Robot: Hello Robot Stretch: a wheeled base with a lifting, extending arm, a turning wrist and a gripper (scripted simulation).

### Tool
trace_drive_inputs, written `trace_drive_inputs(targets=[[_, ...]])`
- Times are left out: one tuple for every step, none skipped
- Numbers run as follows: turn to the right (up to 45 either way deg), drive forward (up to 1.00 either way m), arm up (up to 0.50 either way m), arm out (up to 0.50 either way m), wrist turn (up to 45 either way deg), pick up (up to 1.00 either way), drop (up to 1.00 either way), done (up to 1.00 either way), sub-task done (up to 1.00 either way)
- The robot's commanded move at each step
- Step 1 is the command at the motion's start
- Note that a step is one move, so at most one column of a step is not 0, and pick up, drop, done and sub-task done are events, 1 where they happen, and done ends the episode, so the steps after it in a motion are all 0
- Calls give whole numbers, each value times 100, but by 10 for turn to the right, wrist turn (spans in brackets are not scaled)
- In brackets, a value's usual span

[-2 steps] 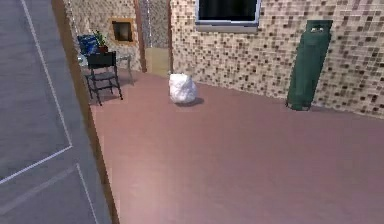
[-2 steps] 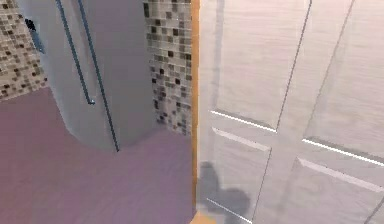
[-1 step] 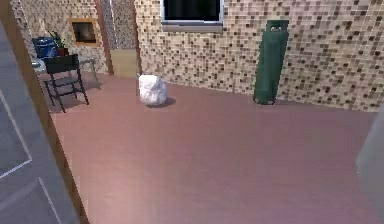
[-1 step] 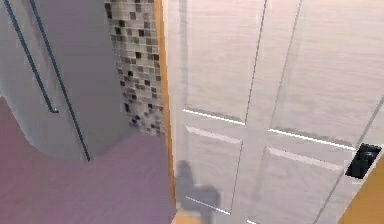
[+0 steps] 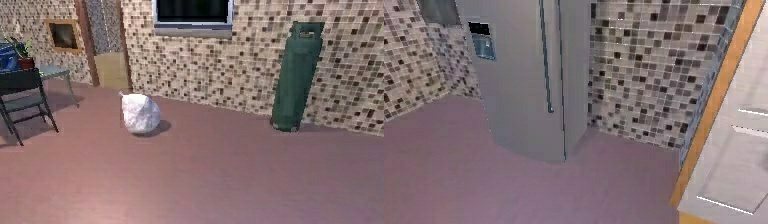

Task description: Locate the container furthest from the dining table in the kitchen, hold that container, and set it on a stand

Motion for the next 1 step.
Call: trace_drive_inputs(targets=[[-180,0,0,0,0,0,0,0,0]])
